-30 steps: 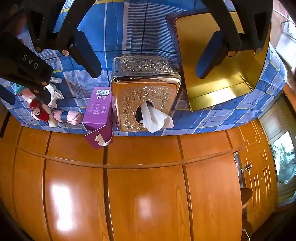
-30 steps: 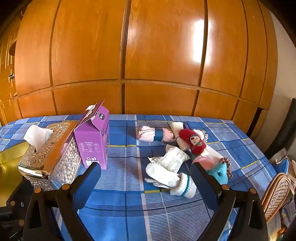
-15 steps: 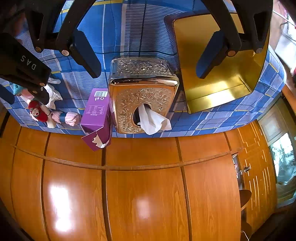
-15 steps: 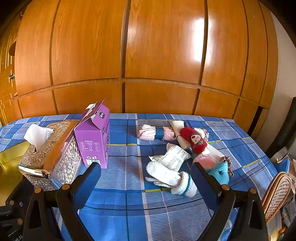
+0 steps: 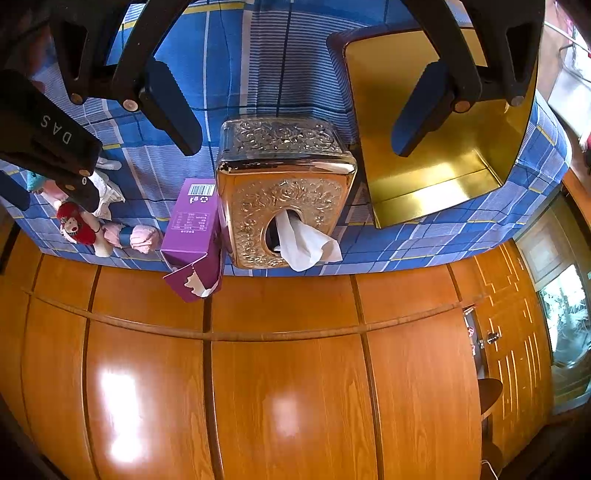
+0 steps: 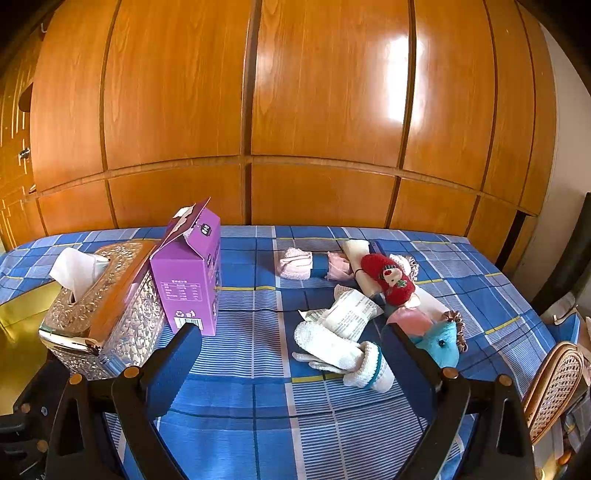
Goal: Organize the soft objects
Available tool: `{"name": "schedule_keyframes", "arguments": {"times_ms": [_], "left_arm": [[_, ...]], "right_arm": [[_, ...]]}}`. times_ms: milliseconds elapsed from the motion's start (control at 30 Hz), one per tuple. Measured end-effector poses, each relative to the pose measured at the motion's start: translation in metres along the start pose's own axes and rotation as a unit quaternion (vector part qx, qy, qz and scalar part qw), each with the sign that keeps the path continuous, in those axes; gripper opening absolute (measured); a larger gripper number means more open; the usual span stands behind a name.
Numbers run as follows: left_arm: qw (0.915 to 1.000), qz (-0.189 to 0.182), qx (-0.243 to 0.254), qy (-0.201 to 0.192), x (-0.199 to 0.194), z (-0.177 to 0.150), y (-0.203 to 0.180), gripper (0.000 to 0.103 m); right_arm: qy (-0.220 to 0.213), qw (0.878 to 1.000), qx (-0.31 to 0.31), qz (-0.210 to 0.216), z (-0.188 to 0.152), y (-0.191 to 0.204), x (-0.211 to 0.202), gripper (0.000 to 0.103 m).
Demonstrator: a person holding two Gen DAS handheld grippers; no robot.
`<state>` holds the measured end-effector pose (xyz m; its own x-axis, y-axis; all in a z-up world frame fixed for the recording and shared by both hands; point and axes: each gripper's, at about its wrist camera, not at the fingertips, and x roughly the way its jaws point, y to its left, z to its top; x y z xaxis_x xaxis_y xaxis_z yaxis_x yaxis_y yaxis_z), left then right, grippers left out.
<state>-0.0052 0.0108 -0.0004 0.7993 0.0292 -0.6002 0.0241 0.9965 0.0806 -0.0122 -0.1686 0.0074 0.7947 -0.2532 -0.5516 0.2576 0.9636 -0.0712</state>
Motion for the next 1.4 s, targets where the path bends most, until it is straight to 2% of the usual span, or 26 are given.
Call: {"name": "schedule_keyframes", "arguments": {"times_ms": [1400], "left_arm": [[0.9999, -0.01, 0.011, 0.005, -0.0015, -0.0033, -0.0077, 0.103]], "right_arm": [[0.004, 1.0, 0.013, -0.006, 0.0032, -0.0083, 0.0036, 0.099]]}}
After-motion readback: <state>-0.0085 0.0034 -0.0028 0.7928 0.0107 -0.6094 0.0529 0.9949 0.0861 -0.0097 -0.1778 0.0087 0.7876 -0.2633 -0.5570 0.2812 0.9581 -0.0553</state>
